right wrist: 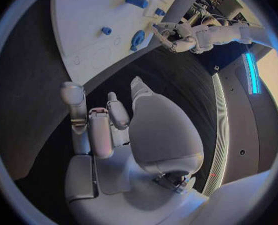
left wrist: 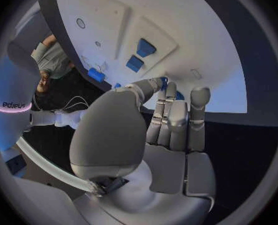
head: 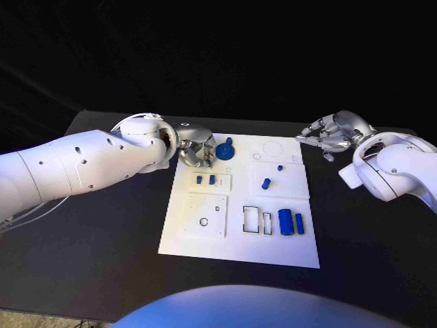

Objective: Assemble the parts on the task board

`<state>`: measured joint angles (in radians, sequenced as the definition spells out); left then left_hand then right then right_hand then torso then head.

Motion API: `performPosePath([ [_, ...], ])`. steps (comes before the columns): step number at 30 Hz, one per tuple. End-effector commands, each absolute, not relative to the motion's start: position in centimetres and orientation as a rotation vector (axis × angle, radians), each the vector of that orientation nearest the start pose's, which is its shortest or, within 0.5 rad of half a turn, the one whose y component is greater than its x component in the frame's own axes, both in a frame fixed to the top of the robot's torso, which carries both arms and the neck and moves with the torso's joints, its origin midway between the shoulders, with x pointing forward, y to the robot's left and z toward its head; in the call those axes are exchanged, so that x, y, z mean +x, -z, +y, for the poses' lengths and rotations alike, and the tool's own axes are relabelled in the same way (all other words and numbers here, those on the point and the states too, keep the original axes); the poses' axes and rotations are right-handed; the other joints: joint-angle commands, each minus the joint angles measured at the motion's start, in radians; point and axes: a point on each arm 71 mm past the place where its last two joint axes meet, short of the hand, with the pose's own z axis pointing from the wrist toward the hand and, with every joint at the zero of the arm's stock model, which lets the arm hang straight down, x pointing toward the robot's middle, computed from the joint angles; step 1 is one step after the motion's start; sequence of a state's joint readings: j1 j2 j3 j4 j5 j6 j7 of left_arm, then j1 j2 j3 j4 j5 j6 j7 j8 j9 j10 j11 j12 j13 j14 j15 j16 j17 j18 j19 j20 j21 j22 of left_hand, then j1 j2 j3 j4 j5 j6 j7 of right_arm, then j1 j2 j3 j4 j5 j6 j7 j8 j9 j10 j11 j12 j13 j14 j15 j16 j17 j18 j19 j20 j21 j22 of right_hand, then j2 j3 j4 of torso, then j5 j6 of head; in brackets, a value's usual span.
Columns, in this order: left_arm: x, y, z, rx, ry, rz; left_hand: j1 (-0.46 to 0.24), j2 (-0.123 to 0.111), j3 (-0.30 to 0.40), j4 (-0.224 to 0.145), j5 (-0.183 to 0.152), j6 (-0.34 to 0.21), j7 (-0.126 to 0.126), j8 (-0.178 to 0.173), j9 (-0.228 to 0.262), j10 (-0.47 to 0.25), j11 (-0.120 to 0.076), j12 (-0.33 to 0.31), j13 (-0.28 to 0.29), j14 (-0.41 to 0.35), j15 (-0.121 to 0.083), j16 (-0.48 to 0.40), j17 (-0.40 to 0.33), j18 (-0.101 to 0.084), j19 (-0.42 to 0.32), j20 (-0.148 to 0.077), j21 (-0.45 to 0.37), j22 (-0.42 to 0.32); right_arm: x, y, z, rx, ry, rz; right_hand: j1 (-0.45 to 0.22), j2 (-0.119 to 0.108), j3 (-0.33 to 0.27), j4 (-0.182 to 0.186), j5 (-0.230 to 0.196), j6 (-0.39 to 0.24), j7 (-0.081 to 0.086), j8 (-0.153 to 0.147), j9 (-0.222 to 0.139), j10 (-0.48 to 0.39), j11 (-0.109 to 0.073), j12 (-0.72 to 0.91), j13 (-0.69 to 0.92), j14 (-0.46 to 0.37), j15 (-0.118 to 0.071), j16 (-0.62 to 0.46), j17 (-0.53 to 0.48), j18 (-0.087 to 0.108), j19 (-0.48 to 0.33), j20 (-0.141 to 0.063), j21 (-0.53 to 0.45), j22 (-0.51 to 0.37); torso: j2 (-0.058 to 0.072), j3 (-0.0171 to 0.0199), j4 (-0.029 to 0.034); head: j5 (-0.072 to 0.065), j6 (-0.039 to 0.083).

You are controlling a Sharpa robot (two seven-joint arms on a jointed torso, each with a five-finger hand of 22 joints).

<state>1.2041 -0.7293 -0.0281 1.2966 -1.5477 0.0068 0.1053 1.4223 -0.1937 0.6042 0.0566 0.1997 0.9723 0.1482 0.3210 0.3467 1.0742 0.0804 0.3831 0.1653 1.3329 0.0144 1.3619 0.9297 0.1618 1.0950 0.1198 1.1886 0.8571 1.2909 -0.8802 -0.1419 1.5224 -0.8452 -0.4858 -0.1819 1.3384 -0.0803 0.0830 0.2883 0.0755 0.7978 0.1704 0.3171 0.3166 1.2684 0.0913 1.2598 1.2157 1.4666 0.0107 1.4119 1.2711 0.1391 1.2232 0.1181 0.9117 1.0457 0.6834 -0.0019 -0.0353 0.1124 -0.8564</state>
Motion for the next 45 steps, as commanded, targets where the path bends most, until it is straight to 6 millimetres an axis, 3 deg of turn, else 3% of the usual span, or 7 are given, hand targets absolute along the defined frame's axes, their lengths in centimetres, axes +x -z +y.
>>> performPosePath([
  [1, 51.39, 21.22, 19.23, 0.446, 0.661, 1.924, -0.004, -0.006, -0.001, -0.007, -0.004, 0.002, 0.001, -0.002, 0.001, 0.005, 0.003, -0.004, 0.001, -0.009, -0.001, -0.003, -0.001, -0.01, -0.007, 0.0, -0.004, -0.001, 49.43, 18.29, -23.91, 0.537, -0.723, 1.712, -0.001, 0.009, -0.005, 0.001, 0.002, -0.007, 0.001, 0.007, 0.001, -0.003, -0.004, -0.002, 0.0, 0.02, 0.001, -0.002, 0.001, 0.006, -0.004, -0.001, -0.003, 0.001, 0.0, 0.0009, -0.0003, -0.001, -0.003],
  [13, 51.25, 21.34, 19.03, 0.454, 0.671, 1.937, -0.004, -0.005, -0.001, -0.008, -0.004, 0.004, 0.0, -0.003, 0.001, 0.007, 0.003, -0.005, 0.002, -0.009, -0.001, -0.003, 0.001, -0.011, -0.004, 0.0, -0.002, 0.003, 49.43, 18.3, -23.96, 0.538, -0.721, 1.713, -0.001, 0.009, -0.005, 0.001, 0.002, -0.007, 0.001, 0.007, 0.001, -0.003, -0.004, -0.002, 0.0, 0.02, 0.001, -0.002, 0.001, 0.006, -0.004, -0.001, -0.003, 0.001, 0.0, 0.0016, 0.0003, -0.001, -0.006],
  [38, 51.07, 21.4, 18.91, 0.449, 0.675, 1.95, -0.004, -0.001, -0.006, -0.014, -0.006, 0.021, -0.004, 0.0, 0.008, 0.028, -0.003, -0.004, 0.012, 0.001, -0.005, 0.005, 0.018, -0.013, 0.005, -0.003, 0.004, 0.015, 49.38, 18.27, -24.05, 0.538, -0.721, 1.71, -0.002, 0.011, -0.005, 0.0, 0.002, -0.008, 0.0, 0.011, 0.002, -0.003, -0.005, -0.002, -0.002, 0.02, 0.0, -0.004, -0.001, 0.006, -0.004, -0.002, -0.006, 0.0, 0.0, -0.0005, 0.0005, -0.001, -0.006],
  [45, 51.1, 21.35, 18.93, 0.447, 0.675, 1.942, -0.022, -0.012, -0.009, -0.007, -0.004, -0.031, 0.001, -0.043, -0.001, 0.015, 0.001, -0.024, 0.018, -0.001, -0.002, 0.007, 0.016, -0.011, -0.003, -0.003, -0.007, 0.001, 49.4, 18.27, -24.04, 0.538, -0.722, 1.71, -0.002, 0.011, -0.005, 0.0, 0.002, -0.008, 0.0, 0.011, 0.002, -0.003, -0.005, -0.002, -0.002, 0.02, 0.0, -0.004, -0.001, 0.006, -0.004, -0.002, -0.006, 0.0, 0.0, -0.0002, 0.0006, -0.001, -0.005],
])
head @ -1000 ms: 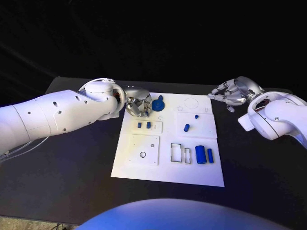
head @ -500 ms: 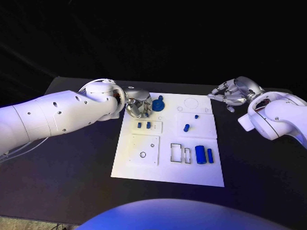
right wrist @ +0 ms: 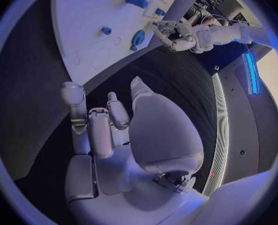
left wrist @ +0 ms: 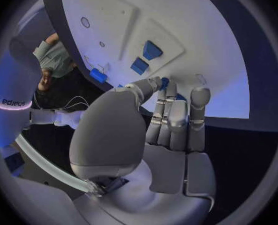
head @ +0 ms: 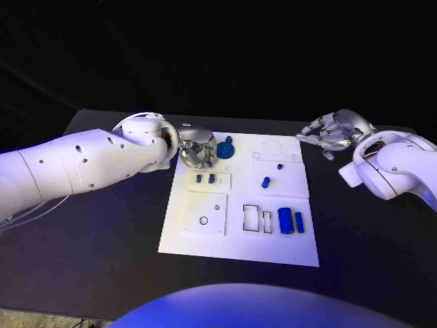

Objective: Assemble the parts on the task board

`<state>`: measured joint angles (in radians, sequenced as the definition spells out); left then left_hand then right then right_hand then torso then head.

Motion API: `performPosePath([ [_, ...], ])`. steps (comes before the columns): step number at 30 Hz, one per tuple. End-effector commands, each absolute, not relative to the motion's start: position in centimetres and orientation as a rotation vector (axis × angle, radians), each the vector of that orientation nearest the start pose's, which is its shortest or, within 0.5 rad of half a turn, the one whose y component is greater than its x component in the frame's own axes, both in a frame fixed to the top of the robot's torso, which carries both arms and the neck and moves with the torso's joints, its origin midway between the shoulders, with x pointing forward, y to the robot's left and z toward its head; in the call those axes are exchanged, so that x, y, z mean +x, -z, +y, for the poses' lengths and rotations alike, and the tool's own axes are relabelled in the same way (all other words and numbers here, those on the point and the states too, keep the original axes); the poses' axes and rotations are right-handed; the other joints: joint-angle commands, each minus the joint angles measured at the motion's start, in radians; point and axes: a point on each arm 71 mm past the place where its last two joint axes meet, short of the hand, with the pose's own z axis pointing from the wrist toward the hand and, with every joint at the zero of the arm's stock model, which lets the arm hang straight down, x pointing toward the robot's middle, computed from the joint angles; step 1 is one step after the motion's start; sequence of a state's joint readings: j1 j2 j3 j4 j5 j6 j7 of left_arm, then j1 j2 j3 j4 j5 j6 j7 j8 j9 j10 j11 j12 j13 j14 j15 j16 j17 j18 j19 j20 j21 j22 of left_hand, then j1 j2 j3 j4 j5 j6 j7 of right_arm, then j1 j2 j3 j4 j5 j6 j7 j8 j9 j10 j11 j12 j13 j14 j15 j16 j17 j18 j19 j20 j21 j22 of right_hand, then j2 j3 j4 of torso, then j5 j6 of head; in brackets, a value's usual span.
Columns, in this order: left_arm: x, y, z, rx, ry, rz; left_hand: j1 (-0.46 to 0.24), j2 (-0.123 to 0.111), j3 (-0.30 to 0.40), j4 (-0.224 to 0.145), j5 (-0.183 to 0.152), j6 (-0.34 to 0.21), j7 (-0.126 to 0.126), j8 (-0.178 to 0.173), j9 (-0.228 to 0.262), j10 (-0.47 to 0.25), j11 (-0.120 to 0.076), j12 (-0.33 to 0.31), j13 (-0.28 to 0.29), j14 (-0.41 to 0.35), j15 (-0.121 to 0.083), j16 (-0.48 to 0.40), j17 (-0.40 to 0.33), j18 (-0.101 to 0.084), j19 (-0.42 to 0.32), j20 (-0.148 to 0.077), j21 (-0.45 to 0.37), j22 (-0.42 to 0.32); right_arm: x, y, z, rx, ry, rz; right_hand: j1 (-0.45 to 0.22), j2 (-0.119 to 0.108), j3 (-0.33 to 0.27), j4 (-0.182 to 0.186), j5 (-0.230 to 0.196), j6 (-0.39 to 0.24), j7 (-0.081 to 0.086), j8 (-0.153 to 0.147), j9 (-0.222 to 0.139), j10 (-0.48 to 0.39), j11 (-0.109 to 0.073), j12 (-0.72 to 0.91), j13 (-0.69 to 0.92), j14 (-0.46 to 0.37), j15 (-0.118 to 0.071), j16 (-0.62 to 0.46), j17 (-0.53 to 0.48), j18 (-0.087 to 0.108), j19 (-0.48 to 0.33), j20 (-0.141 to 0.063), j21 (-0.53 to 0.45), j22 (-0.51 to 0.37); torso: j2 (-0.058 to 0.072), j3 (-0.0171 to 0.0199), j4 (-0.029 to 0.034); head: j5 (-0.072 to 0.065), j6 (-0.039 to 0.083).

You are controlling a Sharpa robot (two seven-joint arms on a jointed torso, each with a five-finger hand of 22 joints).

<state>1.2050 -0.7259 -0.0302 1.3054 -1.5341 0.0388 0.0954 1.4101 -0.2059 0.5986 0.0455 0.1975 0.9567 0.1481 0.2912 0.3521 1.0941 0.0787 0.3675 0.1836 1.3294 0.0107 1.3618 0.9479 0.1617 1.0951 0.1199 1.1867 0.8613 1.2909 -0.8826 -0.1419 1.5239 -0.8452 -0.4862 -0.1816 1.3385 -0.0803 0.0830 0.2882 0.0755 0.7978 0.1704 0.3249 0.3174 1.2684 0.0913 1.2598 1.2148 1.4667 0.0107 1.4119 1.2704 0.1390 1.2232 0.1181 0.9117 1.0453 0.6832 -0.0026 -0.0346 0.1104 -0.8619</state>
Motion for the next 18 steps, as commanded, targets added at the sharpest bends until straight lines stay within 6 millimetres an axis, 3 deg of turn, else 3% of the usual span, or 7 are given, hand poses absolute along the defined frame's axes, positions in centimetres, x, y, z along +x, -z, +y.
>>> performPosePath([
  [1, 51.11, 21.34, 18.94, 0.446, 0.675, 1.94, -0.011, -0.001, -0.002, 0.004, -0.002, -0.02, 0.002, -0.017, -0.007, -0.007, 0.003, -0.012, -0.001, 0.0, 0.002, 0.005, -0.008, -0.01, -0.006, -0.003, -0.008, -0.007, 49.4, 18.27, -24.05, 0.538, -0.721, 1.71, -0.002, 0.011, -0.005, 0.0, 0.002, -0.008, 0.0, 0.003, 0.001, -0.003, -0.005, -0.002, -0.001, 0.02, 0.0, -0.004, 0.0, 0.006, -0.004, -0.002, -0.006, 0.0, 0.0, 0.0005, 0.0, 0.001, 0.001],
  [18, 51.14, 21.22, 18.92, 0.448, 0.68, 1.919, -0.038, -0.018, 0.007, 0.021, 0.003, -0.063, 0.013, -0.056, -0.013, -0.044, 0.019, -0.06, -0.01, -0.031, 0.016, -0.014, -0.065, 0.0, -0.04, 0.005, -0.046, -0.062, 49.43, 18.3, -24.09, 0.54, -0.72, 1.71, -0.001, 0.011, -0.006, 0.0, 0.002, -0.01, 0.0, 0.005, 0.001, -0.004, -0.005, -0.003, -0.002, 0.02, 0.0, -0.004, 0.0, 0.006, -0.003, -0.002, -0.007, 0.0, 0.0, 0.0003, -0.0006, 0.002, 0.004],
])
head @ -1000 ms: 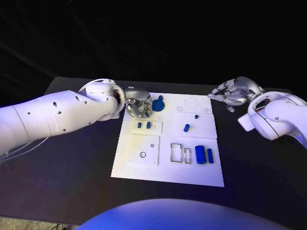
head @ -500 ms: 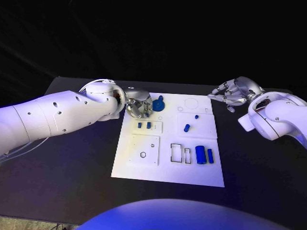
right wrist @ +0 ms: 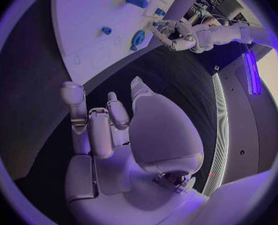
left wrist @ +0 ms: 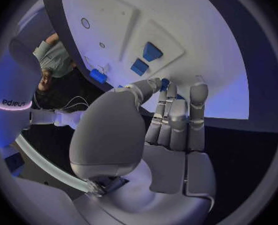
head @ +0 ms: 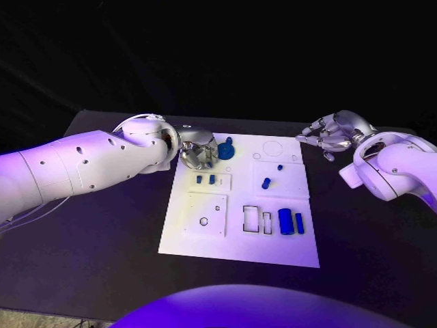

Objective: Assemble the parts on the task board

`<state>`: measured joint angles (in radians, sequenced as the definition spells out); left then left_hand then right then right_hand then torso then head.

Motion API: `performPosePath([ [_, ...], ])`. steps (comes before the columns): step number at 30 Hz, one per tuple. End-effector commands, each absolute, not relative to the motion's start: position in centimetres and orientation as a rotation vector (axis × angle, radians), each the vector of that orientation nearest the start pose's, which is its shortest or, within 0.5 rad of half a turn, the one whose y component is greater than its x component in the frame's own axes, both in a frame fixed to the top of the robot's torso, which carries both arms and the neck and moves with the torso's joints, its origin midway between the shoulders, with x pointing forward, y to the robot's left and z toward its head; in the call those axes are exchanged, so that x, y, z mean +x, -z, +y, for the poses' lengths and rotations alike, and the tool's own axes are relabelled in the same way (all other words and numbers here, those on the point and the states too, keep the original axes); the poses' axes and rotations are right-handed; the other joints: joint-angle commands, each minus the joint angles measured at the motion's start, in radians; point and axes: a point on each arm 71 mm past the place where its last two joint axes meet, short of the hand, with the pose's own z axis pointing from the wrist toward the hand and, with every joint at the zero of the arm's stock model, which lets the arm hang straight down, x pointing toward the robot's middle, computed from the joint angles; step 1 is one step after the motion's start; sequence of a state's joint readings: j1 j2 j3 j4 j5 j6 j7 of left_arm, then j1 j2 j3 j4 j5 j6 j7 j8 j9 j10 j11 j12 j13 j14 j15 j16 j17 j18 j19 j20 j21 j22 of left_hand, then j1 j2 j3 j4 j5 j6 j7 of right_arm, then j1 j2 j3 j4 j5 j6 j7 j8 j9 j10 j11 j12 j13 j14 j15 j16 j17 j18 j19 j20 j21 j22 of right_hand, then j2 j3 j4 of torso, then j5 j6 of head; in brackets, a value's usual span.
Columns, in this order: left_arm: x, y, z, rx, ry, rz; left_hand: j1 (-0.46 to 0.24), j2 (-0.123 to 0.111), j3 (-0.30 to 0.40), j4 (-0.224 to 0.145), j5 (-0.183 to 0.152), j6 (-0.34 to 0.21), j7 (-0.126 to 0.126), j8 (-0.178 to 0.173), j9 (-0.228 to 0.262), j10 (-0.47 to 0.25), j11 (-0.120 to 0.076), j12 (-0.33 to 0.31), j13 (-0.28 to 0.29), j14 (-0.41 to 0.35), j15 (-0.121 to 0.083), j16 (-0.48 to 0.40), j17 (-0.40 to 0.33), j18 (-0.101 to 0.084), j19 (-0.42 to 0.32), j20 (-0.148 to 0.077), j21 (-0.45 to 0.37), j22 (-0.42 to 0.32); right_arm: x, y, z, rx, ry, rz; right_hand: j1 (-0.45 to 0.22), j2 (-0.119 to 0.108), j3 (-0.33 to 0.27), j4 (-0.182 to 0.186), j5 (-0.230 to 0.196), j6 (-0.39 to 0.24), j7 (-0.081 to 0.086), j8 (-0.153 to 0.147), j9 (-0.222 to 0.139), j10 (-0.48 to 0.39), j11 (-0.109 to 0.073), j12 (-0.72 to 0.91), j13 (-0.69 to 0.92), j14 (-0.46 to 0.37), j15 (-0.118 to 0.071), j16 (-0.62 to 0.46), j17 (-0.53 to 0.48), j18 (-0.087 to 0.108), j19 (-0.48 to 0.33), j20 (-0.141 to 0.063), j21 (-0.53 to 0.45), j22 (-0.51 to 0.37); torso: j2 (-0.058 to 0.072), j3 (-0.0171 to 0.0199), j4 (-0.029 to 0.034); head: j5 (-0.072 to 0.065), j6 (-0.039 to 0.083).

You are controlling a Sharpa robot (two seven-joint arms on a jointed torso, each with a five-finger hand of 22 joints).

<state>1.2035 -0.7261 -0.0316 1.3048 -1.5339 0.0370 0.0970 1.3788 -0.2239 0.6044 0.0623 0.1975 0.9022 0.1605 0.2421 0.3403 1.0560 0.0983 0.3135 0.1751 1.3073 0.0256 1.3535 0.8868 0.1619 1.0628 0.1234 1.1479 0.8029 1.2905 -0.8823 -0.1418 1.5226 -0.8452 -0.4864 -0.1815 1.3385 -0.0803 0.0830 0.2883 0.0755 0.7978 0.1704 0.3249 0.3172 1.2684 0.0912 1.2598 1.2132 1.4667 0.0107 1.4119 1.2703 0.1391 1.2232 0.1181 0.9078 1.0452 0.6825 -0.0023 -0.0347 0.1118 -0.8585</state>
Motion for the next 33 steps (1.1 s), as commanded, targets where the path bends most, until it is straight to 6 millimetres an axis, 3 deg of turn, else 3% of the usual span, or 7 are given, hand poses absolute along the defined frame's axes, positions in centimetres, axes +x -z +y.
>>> performPosePath([
  [1, 51.14, 21.21, 18.93, 0.448, 0.68, 1.918, -0.007, 0.0, 0.001, 0.004, 0.003, -0.008, 0.001, -0.007, -0.002, -0.006, 0.0, -0.006, -0.001, -0.009, 0.001, -0.006, -0.004, 0.0, -0.008, 0.002, -0.007, -0.003, 49.43, 18.3, -24.09, 0.541, -0.72, 1.71, -0.001, 0.011, -0.006, 0.0, 0.002, -0.01, 0.0, 0.005, 0.001, -0.004, -0.005, -0.003, -0.001, 0.02, 0.0, -0.004, 0.0, 0.006, -0.003, -0.002, -0.004, 0.0, 0.001, 0.0001, -0.0004, 0.0, 0.001],
  [15, 51.09, 21.13, 19.09, 0.456, 0.671, 1.907, -0.016, -0.012, 0.001, 0.009, 0.002, -0.016, 0.003, -0.014, -0.001, -0.028, 0.008, -0.024, -0.005, -0.03, 0.007, -0.02, -0.039, 0.002, -0.019, 0.005, -0.02, -0.02, 49.42, 18.31, -24.17, 0.542, -0.719, 1.709, -0.001, 0.011, -0.006, 0.0, 0.002, -0.01, 0.0, 0.005, 0.001, -0.004, -0.005, -0.003, -0.001, 0.02, 0.0, -0.004, 0.0, 0.006, -0.003, -0.002, -0.004, 0.0, 0.001, -0.0001, 0.0002, -0.001, -0.001],
  [20, 51.03, 21.05, 19.1, 0.456, 0.683, 1.898, -0.034, -0.028, -0.014, 0.023, 0.001, -0.031, 0.0, -0.025, 0.0, -0.076, 0.023, -0.056, -0.016, -0.039, 0.021, -0.024, -0.056, 0.003, -0.023, 0.017, -0.031, -0.03, 49.43, 18.31, -24.18, 0.543, -0.718, 1.708, -0.001, 0.011, -0.006, 0.0, 0.002, -0.01, 0.0, 0.005, 0.001, -0.004, -0.005, -0.003, -0.001, 0.02, 0.0, -0.004, 0.0, 0.006, -0.003, -0.002, -0.004, 0.0, 0.001, -0.0009, 0.0001, -0.001, -0.001],
  [24, 50.96, 20.95, 19.09, 0.453, 0.698, 1.888, -0.043, -0.031, -0.078, 0.043, 0.002, -0.057, -0.011, -0.043, -0.004, -0.126, 0.036, -0.075, -0.024, -0.05, 0.033, -0.025, -0.078, 0.005, -0.029, 0.029, -0.045, -0.044, 49.44, 18.31, -24.21, 0.543, -0.717, 1.708, -0.001, 0.011, -0.006, 0.0, 0.002, -0.01, 0.0, 0.005, 0.001, -0.004, -0.005, -0.003, -0.001, 0.02, 0.0, -0.004, 0.0, 0.006, -0.003, -0.002, -0.004, 0.0, 0.001, -0.0007, 0.0, -0.001, -0.001],
  [26, 50.94, 20.89, 19.11, 0.451, 0.704, 1.882, -0.025, -0.012, -0.173, 0.069, 0.003, -0.063, -0.014, -0.051, -0.006, -0.148, 0.039, -0.068, -0.023, -0.058, 0.038, -0.022, -0.091, 0.006, -0.029, 0.035, -0.054, -0.053, 49.45, 18.32, -24.22, 0.544, -0.717, 1.708, -0.001, 0.011, -0.006, 0.0, 0.002, -0.01, 0.0, 0.005, 0.001, -0.004, -0.005, -0.003, -0.001, 0.02, 0.0, -0.004, 0.0, 0.006, -0.003, -0.002, -0.004, 0.0, 0.001, -0.0008, -0.0001, -0.001, -0.001],
  [28, 50.92, 20.84, 19.16, 0.449, 0.706, 1.877, -0.006, 0.001, -0.217, 0.085, 0.005, -0.062, -0.013, -0.055, -0.008, -0.156, 0.041, -0.06, -0.022, -0.06, 0.038, -0.02, -0.097, 0.006, -0.028, 0.036, -0.057, -0.056, 49.45, 18.32, -24.22, 0.544, -0.717, 1.708, -0.001, 0.011, -0.006, 0.0, 0.002, -0.01, 0.0, 0.005, 0.001, -0.004, -0.005, -0.003, -0.001, 0.02, 0.0, -0.004, 0.0, 0.006, -0.003, -0.002, -0.004, 0.0, 0.0, -0.0008, -0.0004, -0.001, -0.001],
  [33, 50.91, 20.75, 19.4, 0.443, 0.706, 1.868, 0.004, 0.007, -0.229, 0.091, 0.006, -0.061, -0.012, -0.056, -0.008, -0.159, 0.041, -0.057, -0.022, -0.062, 0.038, -0.02, -0.103, 0.007, -0.029, 0.036, -0.06, -0.06, 49.45, 18.33, -24.24, 0.544, -0.716, 1.708, -0.001, 0.011, -0.006, 0.0, 0.002, -0.01, 0.0, 0.005, 0.001, -0.004, -0.005, -0.003, -0.001, 0.02, 0.0, -0.004, 0.0, 0.006, -0.003, -0.002, -0.004, 0.0, 0.001, -0.0001, -0.0006, -0.001, -0.001],
])
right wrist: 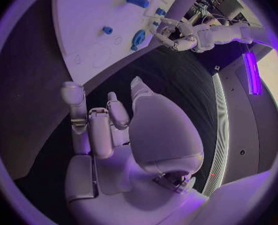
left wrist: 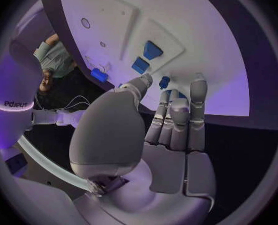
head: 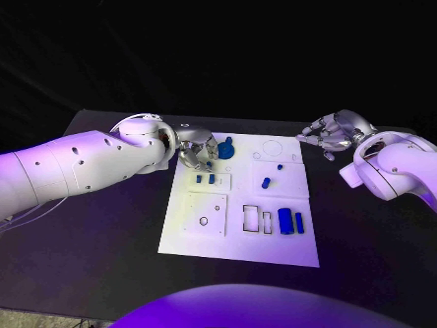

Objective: Assemble the parts on the task board

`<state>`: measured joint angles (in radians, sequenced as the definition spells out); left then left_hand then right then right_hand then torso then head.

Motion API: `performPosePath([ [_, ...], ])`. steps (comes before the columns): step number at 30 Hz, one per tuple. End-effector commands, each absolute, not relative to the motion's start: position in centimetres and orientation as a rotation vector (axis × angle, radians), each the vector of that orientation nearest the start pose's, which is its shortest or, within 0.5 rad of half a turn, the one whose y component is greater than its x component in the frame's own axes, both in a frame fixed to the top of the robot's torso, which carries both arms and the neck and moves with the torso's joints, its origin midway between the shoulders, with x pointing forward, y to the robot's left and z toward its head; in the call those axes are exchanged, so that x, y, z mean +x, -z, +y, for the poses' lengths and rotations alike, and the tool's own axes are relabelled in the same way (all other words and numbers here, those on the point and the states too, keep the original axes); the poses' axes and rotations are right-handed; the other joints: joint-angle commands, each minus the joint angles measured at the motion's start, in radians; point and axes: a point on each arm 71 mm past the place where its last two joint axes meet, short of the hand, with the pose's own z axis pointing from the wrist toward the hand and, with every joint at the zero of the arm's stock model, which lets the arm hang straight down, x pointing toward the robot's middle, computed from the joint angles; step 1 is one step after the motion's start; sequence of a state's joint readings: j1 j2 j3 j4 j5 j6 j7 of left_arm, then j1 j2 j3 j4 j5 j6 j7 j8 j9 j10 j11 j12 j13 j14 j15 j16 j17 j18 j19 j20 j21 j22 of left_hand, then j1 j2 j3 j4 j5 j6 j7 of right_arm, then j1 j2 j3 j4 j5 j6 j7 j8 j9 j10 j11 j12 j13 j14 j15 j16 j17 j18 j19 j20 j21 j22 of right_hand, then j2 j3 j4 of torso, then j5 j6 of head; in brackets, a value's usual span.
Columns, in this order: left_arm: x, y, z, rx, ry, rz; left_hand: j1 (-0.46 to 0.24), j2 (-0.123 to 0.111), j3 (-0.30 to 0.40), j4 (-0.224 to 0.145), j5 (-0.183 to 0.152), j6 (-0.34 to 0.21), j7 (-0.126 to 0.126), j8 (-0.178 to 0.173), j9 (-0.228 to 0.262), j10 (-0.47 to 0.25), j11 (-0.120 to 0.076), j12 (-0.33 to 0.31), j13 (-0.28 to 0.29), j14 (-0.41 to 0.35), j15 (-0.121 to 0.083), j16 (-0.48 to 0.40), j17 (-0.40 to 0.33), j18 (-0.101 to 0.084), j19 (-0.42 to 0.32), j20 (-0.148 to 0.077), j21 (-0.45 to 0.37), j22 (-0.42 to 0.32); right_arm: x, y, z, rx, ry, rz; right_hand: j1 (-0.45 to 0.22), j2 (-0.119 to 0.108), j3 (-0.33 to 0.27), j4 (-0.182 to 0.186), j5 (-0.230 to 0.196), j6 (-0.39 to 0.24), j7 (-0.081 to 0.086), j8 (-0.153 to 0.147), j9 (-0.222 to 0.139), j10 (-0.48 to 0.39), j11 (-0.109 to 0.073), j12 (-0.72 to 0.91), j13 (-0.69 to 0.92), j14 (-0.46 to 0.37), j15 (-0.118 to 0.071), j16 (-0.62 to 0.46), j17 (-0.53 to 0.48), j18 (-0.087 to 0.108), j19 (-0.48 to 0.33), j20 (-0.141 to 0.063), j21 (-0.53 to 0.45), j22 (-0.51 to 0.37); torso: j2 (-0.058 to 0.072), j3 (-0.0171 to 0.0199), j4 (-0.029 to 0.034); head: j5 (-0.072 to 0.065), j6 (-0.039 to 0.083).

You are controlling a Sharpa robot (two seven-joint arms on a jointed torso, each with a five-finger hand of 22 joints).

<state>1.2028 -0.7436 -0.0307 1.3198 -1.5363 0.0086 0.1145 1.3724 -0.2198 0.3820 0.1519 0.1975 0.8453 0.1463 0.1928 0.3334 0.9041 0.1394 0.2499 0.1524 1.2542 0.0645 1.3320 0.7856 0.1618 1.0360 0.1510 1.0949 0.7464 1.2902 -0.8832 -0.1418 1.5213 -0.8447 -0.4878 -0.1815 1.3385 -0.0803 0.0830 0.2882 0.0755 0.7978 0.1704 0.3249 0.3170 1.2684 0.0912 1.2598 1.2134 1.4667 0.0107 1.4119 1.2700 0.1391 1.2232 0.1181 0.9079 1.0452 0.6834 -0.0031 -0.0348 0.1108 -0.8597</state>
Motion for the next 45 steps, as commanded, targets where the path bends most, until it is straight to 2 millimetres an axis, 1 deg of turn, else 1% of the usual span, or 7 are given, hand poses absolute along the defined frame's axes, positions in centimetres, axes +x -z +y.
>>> performPosePath([
  [1, 50.9, 20.7, 19.5, 0.442, 0.705, 1.866, 0.012, 0.004, -0.008, 0.002, 0.006, -0.004, 0.002, -0.007, -0.002, -0.008, 0.0, 0.007, 0.001, -0.01, 0.0, 0.001, -0.004, 0.007, -0.003, 0.009, -0.007, -0.004, 49.5, 18.3, -24.2, 0.544, -0.716, 1.708, -0.001, 0.011, -0.006, 0.0, 0.002, -0.01, 0.0, 0.005, 0.001, -0.004, -0.005, -0.003, -0.001, 0.02, 0.0, -0.004, 0.0, 0.006, -0.003, -0.002, -0.004, 0.0, 0.0, 0.0006, -0.0006, 0.0, 0.001],
  [10, 50.9, 20.1, 20.5, 0.381, 0.735, 1.853, 0.027, 0.012, -0.012, 0.006, 0.007, 0.0, 0.008, -0.007, -0.002, -0.01, 0.0, 0.011, 0.001, -0.016, 0.0, -0.002, -0.015, 0.009, -0.01, 0.009, -0.015, -0.016, 49.5, 18.4, -24.4, 0.532, -0.713, 1.722, 0.007, 0.011, -0.004, -0.004, 0.003, -0.011, -0.001, 0.01, 0.002, -0.013, -0.005, -0.011, -0.011, 0.019, 0.0, -0.008, -0.005, 0.007, -0.006, -0.002, -0.014, -0.006, -0.001, 0.0006, -0.0015, -0.002, 0.004],
  [13, 50.7, 19.4, 21.0, 0.288, 0.811, 1.841, 0.055, 0.022, 0.013, 0.017, 0.007, 0.026, 0.032, 0.001, -0.002, 0.018, -0.008, 0.047, 0.011, -0.055, -0.008, -0.022, -0.084, 0.018, -0.045, 0.004, -0.047, -0.066, 49.4, 18.5, -24.3, 0.474, -0.715, 1.743, 0.065, 0.014, 0.027, -0.017, 0.002, -0.015, -0.001, 0.022, 0.002, -0.292, -0.007, -0.344, -0.35, -0.01, -0.001, -0.059, -0.081, 0.02, -0.044, -0.005, -0.086, -0.053, -0.001, 0.0004, -0.0001, -0.007, 0.009],
  [15, 50.6, 18.6, 21.6, 0.16, 0.907, 1.829, 0.073, 0.024, 0.053, 0.021, 0.007, 0.055, 0.036, 0.017, 0.002, 0.03, -0.01, 0.081, 0.02, -0.114, -0.01, -0.057, -0.179, 0.023, -0.07, 0.001, -0.068, -0.094, 49.3, 18.4, -23.9, 0.405, -0.724, 1.756, 0.124, -0.006, 0.083, -0.021, 0.005, -0.008, -0.001, 0.033, 0.001, -0.32, -0.008, -0.502, -0.491, -0.058, -0.002, -0.145, -0.208, 0.036, -0.105, -0.004, -0.199, -0.125, -0.001, -0.0004, 0.0005, -0.012, 0.01],
  [21, 50.5, 17.1, 23.2, -0.244, 1.183, 1.753, 0.086, 0.017, 0.137, 0.006, 0.005, 0.069, 0.041, 0.036, 0.006, 0.029, -0.01, 0.134, 0.029, -0.224, -0.01, -0.165, -0.304, 0.023, -0.119, -0.002, -0.123, -0.122, 48.9, 18.3, -22.7, 0.161, -0.735, 1.77, 0.176, -0.092, 0.226, -0.023, 0.003, 0.016, 0.019, 0.02, -0.019, -0.319, 0.019, -0.816, -0.815, -0.058, 0.018, -0.152, -0.23, 0.033, -0.092, 0.009, -0.201, -0.105, -0.003, 0.0019, 0.0008, -0.04, 0.016],
  [28, 50.6, 16.4, 24.9, -0.627, 1.406, 1.63, 0.044, 0.048, 0.165, 0.015, 0.006, 0.059, 0.048, 0.042, 0.008, 0.022, -0.006, 0.164, 0.03, -0.24, -0.005, -0.237, -0.347, 0.023, -0.133, 0.004, -0.175, -0.155, 48.0, 18.5, -21.0, -0.192, -0.651, 1.715, 0.198, -0.153, 0.323, -0.079, 0.001, 0.064, 0.005, -0.002, -0.037, -0.273, 0.018, -0.919, -0.965, -0.067, 0.018, -0.16, -0.254, 0.035, -0.106, 0.004, -0.214, -0.092, -0.002, -0.0003, -0.0018, -0.07, 0.031],
  [45, 50.3, 15.9, 25.2, -0.916, 1.542, 1.482, 0.001, 0.051, 0.154, 0.029, 0.003, 0.047, 0.047, 0.05, 0.013, -0.004, -0.003, 0.177, 0.028, -0.25, 0.0, -0.26, -0.36, 0.022, -0.126, 0.009, -0.225, -0.19, 47.5, 20.3, -18.7, -0.422, -0.542, 1.668, 0.16, -0.173, 0.367, -0.092, 0.001, 0.096, 0.0, -0.018, -0.045, -0.231, 0.012, -0.946, -1.032, -0.054, 0.015, -0.148, -0.244, 0.03, -0.089, 0.0, -0.179, -0.052, 0.001, -0.0003, 0.0015, -0.105, 0.05],
])
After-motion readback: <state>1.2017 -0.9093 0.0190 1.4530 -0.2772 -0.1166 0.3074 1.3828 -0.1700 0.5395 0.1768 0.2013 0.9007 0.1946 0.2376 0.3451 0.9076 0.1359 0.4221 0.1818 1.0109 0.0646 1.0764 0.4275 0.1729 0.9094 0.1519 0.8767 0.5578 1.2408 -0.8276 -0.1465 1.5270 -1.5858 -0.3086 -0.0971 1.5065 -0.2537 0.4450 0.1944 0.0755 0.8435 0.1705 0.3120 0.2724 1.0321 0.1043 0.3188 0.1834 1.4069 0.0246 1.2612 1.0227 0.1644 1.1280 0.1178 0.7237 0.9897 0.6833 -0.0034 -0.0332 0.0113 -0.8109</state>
